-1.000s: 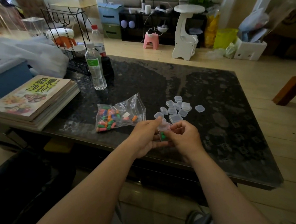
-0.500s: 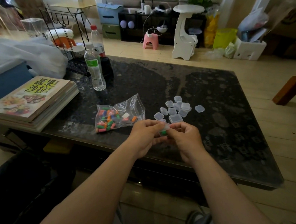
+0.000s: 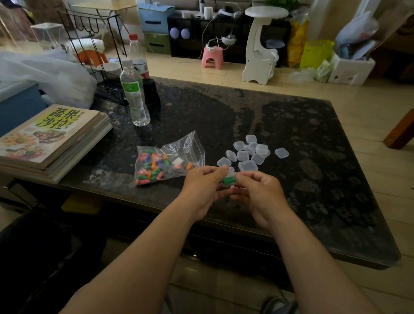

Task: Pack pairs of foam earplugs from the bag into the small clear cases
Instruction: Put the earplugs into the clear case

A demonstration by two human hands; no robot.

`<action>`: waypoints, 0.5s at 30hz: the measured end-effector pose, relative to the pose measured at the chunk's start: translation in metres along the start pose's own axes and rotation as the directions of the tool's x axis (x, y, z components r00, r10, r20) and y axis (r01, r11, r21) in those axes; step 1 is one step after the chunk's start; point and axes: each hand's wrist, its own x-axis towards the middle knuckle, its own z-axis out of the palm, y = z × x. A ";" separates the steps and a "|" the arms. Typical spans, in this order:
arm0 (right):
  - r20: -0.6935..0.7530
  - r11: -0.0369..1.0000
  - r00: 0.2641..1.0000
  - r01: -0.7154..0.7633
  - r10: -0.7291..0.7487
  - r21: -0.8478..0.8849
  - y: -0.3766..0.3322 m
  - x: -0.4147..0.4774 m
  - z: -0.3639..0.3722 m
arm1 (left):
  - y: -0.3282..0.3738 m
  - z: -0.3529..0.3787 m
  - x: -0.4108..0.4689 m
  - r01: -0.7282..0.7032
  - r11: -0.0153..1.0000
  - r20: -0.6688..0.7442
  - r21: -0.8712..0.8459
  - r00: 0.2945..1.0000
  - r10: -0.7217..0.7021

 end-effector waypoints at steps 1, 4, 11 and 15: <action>-0.007 0.999 1.000 -0.029 0.029 0.023 -0.002 0.000 0.001 | 0.000 -0.001 0.001 -0.003 1.000 0.001 0.012 1.000 0.003; 0.006 0.995 0.995 -0.097 0.097 0.024 -0.005 0.001 0.001 | 0.000 -0.002 0.001 -0.032 0.992 -0.006 0.121 0.999 0.033; 0.067 0.997 0.997 -0.046 0.050 -0.055 -0.002 0.001 -0.004 | -0.003 -0.006 0.009 -0.054 0.979 -0.010 0.195 0.998 0.057; 0.064 0.998 0.996 -0.052 0.054 -0.042 -0.004 0.004 -0.005 | -0.001 -0.006 0.011 -0.058 0.973 0.000 0.222 0.998 0.060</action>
